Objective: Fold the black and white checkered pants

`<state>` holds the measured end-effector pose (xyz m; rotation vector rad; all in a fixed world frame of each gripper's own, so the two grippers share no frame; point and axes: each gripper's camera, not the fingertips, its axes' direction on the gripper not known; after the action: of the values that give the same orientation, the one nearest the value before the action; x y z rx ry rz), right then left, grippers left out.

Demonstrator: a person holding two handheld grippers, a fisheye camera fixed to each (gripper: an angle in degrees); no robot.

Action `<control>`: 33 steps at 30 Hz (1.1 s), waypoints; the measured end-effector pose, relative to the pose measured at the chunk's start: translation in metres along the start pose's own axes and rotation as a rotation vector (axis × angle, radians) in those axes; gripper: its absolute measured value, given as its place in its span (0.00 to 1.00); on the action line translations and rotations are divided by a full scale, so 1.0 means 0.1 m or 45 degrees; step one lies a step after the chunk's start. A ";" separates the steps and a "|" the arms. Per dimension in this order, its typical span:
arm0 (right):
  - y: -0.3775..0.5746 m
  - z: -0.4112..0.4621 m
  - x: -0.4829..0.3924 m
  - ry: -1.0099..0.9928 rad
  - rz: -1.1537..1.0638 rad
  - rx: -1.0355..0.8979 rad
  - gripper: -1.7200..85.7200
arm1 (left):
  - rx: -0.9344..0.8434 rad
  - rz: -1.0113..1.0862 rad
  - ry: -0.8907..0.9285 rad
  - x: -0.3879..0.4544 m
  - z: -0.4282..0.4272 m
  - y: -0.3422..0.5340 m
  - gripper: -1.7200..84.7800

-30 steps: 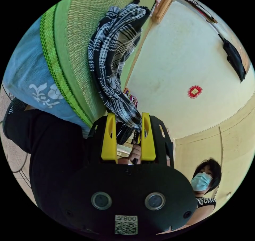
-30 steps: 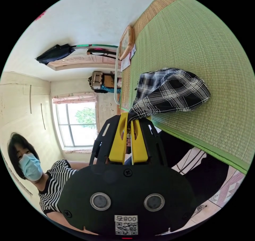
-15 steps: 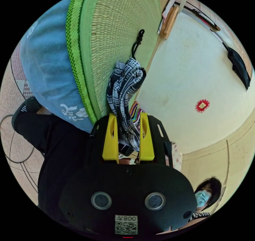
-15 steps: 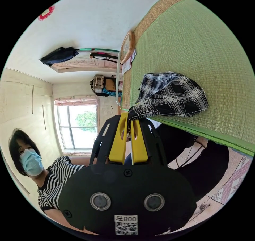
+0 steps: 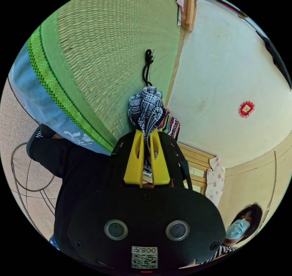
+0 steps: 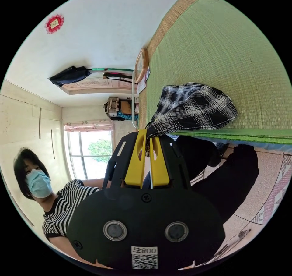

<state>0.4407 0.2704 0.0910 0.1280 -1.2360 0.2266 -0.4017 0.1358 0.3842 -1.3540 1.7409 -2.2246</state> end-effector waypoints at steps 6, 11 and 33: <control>0.39 -0.52 0.12 -0.038 -0.017 0.099 0.02 | -0.072 0.116 0.067 0.42 0.47 0.21 0.06; 0.81 -1.01 0.13 -0.092 -0.079 0.208 0.02 | -0.162 0.263 0.098 0.91 1.07 0.43 0.06; 2.14 -2.96 0.47 -0.167 -0.141 0.586 0.02 | -0.568 0.490 -0.018 2.16 4.90 1.29 0.06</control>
<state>0.6765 0.5479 0.0337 0.6157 -1.2855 0.4092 -0.2950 -0.4032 0.4170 -0.9579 2.3473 -1.6880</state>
